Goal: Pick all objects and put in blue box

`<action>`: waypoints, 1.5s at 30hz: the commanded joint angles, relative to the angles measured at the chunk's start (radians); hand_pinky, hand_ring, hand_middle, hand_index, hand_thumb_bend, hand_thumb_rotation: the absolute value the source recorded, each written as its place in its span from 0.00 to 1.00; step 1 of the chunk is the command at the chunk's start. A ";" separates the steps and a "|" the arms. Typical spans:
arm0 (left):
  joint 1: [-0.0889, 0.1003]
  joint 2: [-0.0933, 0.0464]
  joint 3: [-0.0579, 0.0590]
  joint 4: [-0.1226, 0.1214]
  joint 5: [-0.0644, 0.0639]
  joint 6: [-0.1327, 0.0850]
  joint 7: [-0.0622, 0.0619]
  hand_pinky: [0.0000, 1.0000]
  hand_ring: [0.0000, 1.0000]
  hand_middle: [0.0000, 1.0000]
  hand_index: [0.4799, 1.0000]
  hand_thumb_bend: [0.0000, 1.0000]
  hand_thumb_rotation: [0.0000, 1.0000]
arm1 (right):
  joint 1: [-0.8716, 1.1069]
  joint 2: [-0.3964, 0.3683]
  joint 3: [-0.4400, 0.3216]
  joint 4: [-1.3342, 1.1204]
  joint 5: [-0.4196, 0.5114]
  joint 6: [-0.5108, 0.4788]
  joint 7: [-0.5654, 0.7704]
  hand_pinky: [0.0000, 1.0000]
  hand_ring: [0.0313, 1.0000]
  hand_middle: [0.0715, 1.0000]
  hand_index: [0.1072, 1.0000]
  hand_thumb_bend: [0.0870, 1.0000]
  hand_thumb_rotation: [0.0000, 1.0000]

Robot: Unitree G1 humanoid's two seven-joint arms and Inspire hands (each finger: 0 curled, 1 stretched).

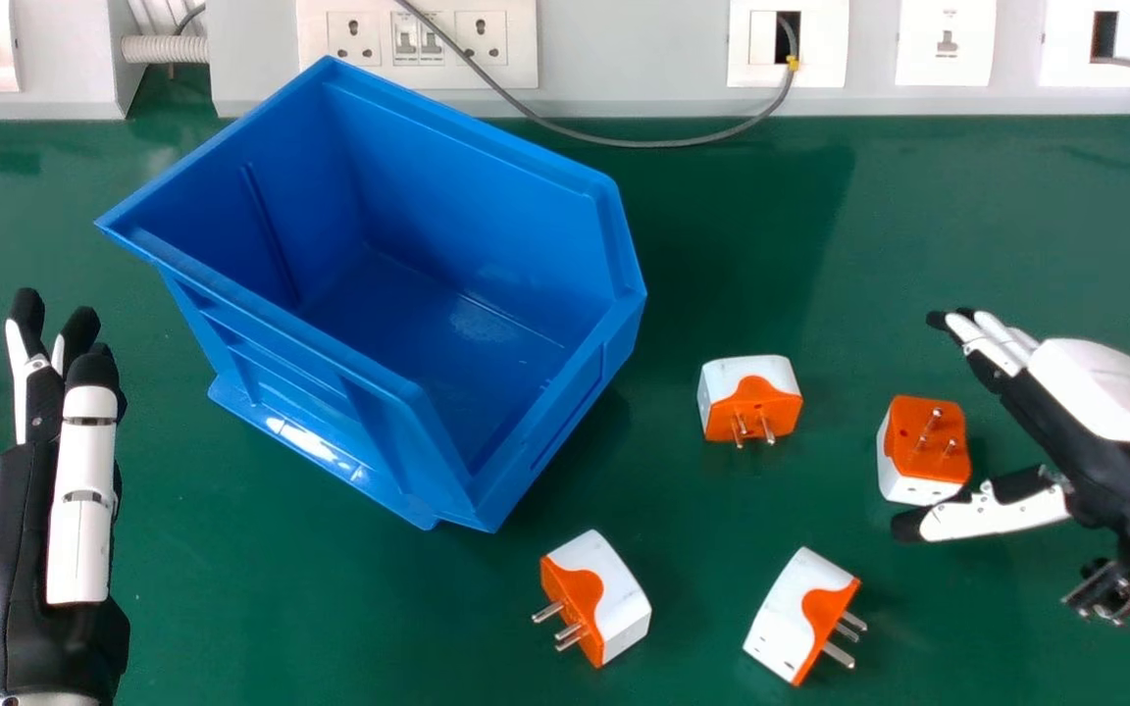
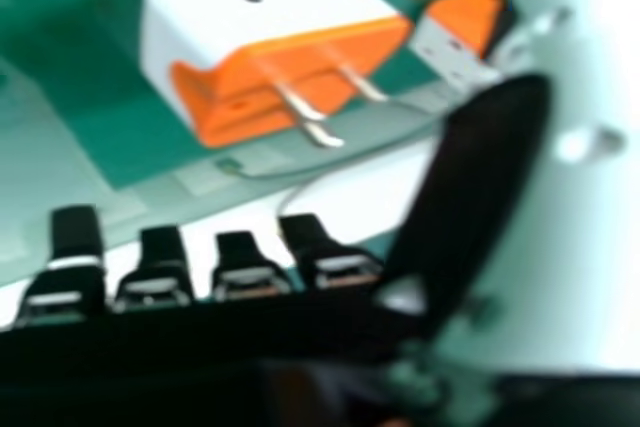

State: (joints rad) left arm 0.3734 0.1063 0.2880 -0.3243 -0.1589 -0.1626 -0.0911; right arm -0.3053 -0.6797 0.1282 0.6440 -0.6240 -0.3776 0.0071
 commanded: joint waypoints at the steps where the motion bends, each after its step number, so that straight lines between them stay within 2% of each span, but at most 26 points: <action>1: 0.007 0.011 0.010 -0.031 -0.002 -0.003 -0.004 1.00 1.00 1.00 1.00 0.25 0.97 | -0.050 -0.028 0.020 0.022 -0.015 -0.002 -0.019 0.82 0.92 0.95 0.92 0.78 0.41; 5: 0.009 0.010 0.010 -0.038 -0.009 0.005 -0.006 1.00 1.00 1.00 1.00 0.25 0.96 | -0.096 -0.040 0.076 0.058 -0.075 0.017 -0.021 0.82 0.92 0.94 0.91 0.75 0.44; 10: 0.013 0.006 0.008 -0.048 0.003 0.013 0.000 1.00 1.00 1.00 1.00 0.22 0.96 | -0.125 -0.049 0.124 0.077 -0.120 0.037 -0.029 0.80 0.90 0.92 0.89 0.73 0.42; 19: 0.020 0.009 0.018 -0.044 -0.021 0.008 -0.021 1.00 1.00 1.00 1.00 0.26 0.96 | -0.168 -0.054 0.191 0.093 -0.149 0.076 0.006 0.79 0.87 0.88 0.84 0.69 0.33; 21: 0.025 0.009 0.019 -0.047 -0.018 0.010 -0.021 1.00 1.00 1.00 1.00 0.26 0.96 | -0.183 -0.052 0.204 0.102 -0.154 0.088 0.015 0.77 0.86 0.86 0.83 0.67 0.31; 23: 0.028 0.007 0.019 -0.048 -0.023 0.009 -0.024 1.00 1.00 1.00 1.00 0.26 0.95 | -0.198 -0.049 0.213 0.110 -0.154 0.098 0.025 0.77 0.85 0.85 0.82 0.63 0.31; 27: 0.034 0.009 0.019 -0.046 -0.027 0.003 -0.030 1.00 1.00 1.00 1.00 0.26 0.93 | -0.232 -0.032 0.225 0.147 -0.148 0.120 0.012 0.67 0.76 0.78 0.74 0.60 0.23; 29: 0.039 0.008 0.020 -0.049 -0.029 0.004 -0.031 1.00 1.00 1.00 1.00 0.26 0.93 | -0.250 -0.025 0.237 0.171 -0.157 0.122 -0.011 0.57 0.66 0.70 0.66 0.58 0.19; 31: 0.043 0.006 0.022 -0.055 -0.032 0.008 -0.032 1.00 1.00 1.00 1.00 0.24 0.93 | -0.271 -0.017 0.249 0.203 -0.161 0.120 -0.031 0.46 0.53 0.58 0.50 0.50 0.16; 33: 0.046 0.004 0.024 -0.060 -0.036 0.012 -0.033 1.00 1.00 1.00 1.00 0.25 0.94 | -0.295 -0.009 0.266 0.236 -0.170 0.127 -0.048 0.40 0.46 0.50 0.45 0.46 0.14; 37: 0.054 0.002 0.023 -0.071 -0.038 0.016 -0.031 1.00 1.00 1.00 1.00 0.24 0.93 | -0.345 0.009 0.308 0.296 -0.201 0.163 -0.067 0.36 0.45 0.50 0.43 0.44 0.15; 39: 0.056 -0.001 0.023 -0.076 -0.044 0.017 -0.031 1.00 1.00 1.00 1.00 0.25 0.92 | -0.365 0.013 0.327 0.314 -0.203 0.175 -0.053 0.36 0.45 0.51 0.43 0.44 0.15; 40: 0.058 -0.004 0.023 -0.080 -0.053 0.018 -0.033 1.00 1.00 1.00 1.00 0.25 0.91 | -0.370 0.012 0.333 0.312 -0.201 0.180 -0.040 0.36 0.45 0.51 0.43 0.44 0.15; 45: 0.067 -0.007 0.024 -0.091 -0.064 0.015 -0.038 1.00 1.00 1.00 1.00 0.23 0.86 | -0.377 0.015 0.347 0.318 -0.186 0.194 -0.045 0.39 0.49 0.54 0.43 0.43 0.16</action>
State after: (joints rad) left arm 0.4376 0.0964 0.3015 -0.3821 -0.2086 -0.1403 -0.1281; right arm -0.6702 -0.6545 0.4706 0.9437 -0.7984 -0.2126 -0.0436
